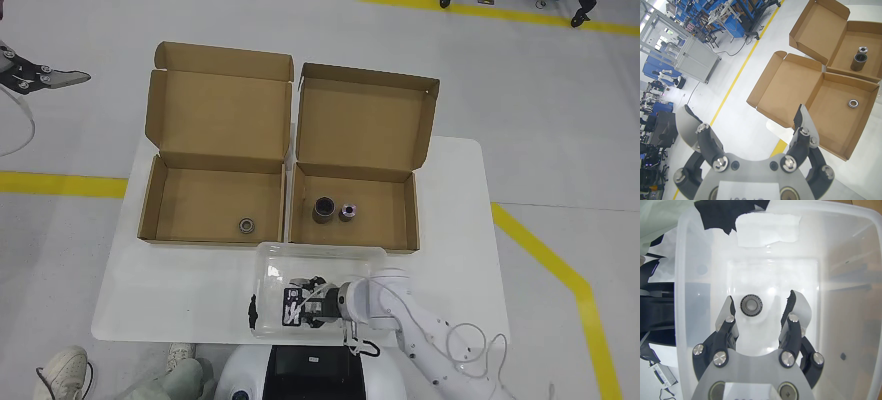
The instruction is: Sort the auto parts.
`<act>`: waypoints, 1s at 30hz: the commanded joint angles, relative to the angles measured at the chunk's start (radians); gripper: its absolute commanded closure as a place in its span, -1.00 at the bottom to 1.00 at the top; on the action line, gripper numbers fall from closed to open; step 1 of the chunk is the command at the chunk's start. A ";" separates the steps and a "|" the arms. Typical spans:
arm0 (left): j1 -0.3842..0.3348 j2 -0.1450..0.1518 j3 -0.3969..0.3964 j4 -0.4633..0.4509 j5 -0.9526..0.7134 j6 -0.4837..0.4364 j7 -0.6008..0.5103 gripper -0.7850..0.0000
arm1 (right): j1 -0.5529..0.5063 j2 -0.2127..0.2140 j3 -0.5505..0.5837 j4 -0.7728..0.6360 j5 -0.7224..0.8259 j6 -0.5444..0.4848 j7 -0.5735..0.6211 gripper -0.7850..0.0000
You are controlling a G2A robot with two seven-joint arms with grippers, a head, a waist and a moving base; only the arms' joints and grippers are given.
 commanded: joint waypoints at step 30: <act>0.000 0.000 0.000 0.000 0.000 0.000 0.000 -1.00 | 0.032 0.006 -0.030 0.021 -0.011 0.237 0.007 -0.42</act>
